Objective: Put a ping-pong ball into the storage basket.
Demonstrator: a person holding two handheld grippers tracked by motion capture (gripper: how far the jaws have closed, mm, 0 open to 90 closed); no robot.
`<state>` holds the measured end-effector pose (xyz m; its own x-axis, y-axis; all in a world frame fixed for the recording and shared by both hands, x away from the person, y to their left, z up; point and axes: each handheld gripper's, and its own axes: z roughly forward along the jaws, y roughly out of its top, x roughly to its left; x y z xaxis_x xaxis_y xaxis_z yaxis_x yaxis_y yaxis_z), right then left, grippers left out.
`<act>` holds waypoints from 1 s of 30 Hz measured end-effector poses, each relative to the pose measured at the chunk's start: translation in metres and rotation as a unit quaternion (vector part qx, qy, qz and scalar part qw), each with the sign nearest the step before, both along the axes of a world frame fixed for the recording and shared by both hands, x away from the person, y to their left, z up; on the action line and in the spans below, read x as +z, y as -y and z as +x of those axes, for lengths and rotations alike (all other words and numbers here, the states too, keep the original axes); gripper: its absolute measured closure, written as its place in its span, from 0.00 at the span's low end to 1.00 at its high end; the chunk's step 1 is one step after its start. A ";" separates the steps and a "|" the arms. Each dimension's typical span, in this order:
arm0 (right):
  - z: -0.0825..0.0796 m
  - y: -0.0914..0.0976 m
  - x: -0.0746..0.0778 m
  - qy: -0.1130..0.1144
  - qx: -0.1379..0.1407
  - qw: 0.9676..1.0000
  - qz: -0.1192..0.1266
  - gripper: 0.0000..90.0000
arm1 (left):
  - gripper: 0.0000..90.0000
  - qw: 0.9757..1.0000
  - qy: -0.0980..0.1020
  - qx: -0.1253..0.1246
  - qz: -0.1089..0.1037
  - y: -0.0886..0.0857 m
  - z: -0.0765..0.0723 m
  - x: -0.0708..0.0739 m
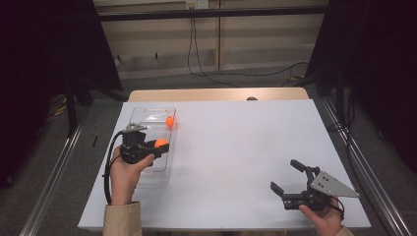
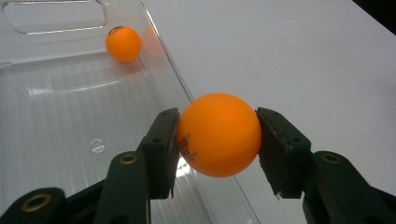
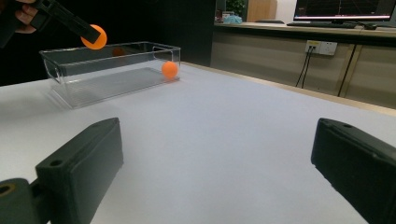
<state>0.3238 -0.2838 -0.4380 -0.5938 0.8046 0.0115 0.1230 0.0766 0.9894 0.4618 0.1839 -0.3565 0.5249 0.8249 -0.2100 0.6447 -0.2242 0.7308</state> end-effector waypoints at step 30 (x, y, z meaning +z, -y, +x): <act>0.000 0.000 0.000 0.001 0.000 1.000 0.002 0.02 | 0.57 1.000 0.003 0.026 0.010 -0.015 0.001 -0.005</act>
<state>0.3237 -0.2841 -0.4380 -0.5941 0.8043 0.0129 0.1206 0.0732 0.9900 0.4633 0.1990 -0.3617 0.4818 0.8555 -0.1894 0.6512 -0.2050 0.7307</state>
